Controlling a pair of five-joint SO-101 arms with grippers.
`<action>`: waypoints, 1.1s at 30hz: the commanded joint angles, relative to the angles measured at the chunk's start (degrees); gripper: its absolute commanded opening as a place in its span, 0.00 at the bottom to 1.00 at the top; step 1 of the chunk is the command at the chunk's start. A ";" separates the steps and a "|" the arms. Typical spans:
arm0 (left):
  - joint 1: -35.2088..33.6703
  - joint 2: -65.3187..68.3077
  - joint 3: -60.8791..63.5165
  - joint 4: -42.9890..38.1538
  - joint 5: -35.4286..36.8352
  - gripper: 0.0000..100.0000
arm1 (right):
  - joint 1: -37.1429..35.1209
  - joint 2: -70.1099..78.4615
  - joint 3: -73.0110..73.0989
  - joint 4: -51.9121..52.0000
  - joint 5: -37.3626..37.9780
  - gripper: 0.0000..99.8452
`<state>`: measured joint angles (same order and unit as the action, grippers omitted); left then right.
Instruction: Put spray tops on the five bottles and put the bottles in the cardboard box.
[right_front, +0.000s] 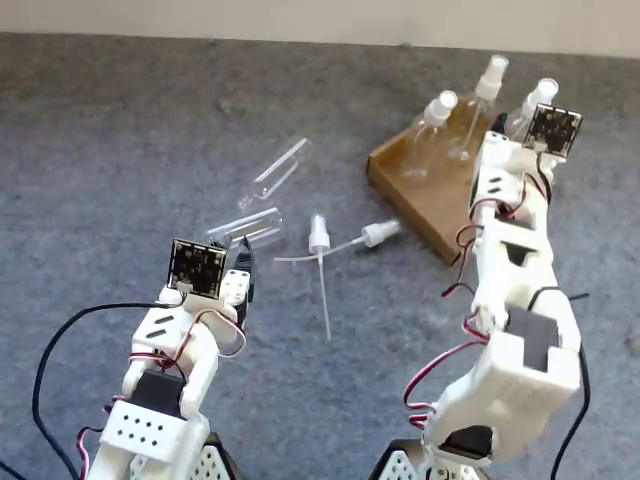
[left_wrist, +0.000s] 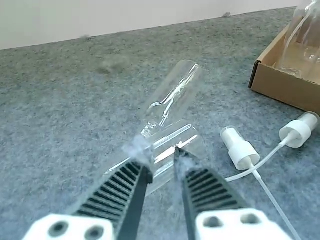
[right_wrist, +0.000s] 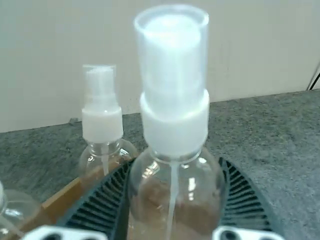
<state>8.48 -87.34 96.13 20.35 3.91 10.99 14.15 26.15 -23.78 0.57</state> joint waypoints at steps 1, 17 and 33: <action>0.92 -0.66 1.45 -1.41 -0.62 0.04 | 0.57 1.45 -6.90 -1.71 -0.09 0.17; 0.92 -0.66 1.45 -1.41 -0.62 0.04 | 0.84 9.89 -11.38 -1.71 -0.09 0.17; 0.92 -0.66 1.45 -1.41 -0.62 0.04 | 2.33 15.87 -16.48 -1.71 -0.09 0.17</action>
<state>8.48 -87.34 96.13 20.35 3.91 12.57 31.03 12.62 -24.04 0.57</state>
